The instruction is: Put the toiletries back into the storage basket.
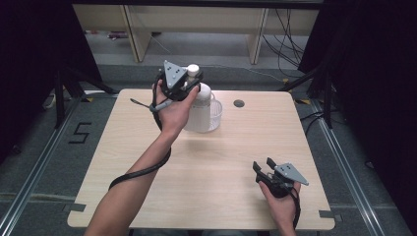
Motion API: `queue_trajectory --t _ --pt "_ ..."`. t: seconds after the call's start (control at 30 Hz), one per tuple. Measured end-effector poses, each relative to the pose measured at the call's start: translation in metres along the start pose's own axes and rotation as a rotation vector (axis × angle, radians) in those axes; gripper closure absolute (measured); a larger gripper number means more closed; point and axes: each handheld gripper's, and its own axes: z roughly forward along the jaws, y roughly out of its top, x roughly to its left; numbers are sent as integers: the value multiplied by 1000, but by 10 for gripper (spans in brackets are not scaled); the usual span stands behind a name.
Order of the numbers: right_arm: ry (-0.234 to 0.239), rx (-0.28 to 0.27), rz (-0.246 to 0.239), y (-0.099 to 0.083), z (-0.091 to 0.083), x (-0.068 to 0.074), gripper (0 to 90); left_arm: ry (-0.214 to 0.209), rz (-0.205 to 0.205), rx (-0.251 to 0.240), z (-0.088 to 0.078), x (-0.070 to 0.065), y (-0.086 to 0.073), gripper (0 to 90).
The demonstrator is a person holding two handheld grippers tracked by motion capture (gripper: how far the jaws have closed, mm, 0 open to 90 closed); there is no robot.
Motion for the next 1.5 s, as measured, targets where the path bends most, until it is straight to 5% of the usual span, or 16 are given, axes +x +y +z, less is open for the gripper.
queue_trajectory --t 0.1,0.2,0.43,0.53,0.87,0.9,0.97,1.03,1.1,1.2,1.5 --pt "0 1 1 0 0 0 417 -7 -13 4 1 -2 2 592" --pt "9 17 50 0 -1 3 417 -15 -1 -2 3 -1 3 593" --pt "2 18 4 1 -2 0 416 -19 2 2 5 -2 6 592" --pt "8 33 62 0 -3 4 416 -20 -4 -1 7 -2 7 592" --pt "8 32 62 0 -3 4 416 -27 -2 -3 9 -4 13 592" --pt "6 29 30 1 -2 1 416 -27 -3 -4 9 -4 13 592" --pt "4 36 62 1 -3 4 416 -28 1 -6 10 -4 14 592" --pt "-3 18 1 0 -1 0 416 -29 1 -8 10 -5 16 592" --pt "-5 15 -4 0 -1 0 416 -32 -1 -9 11 -5 17 592" --pt "4 25 50 0 -2 3 416 -33 -1 -11 12 -5 19 592" --pt "1 32 49 0 -2 3 416 -33 5 -12 16 -5 23 592"
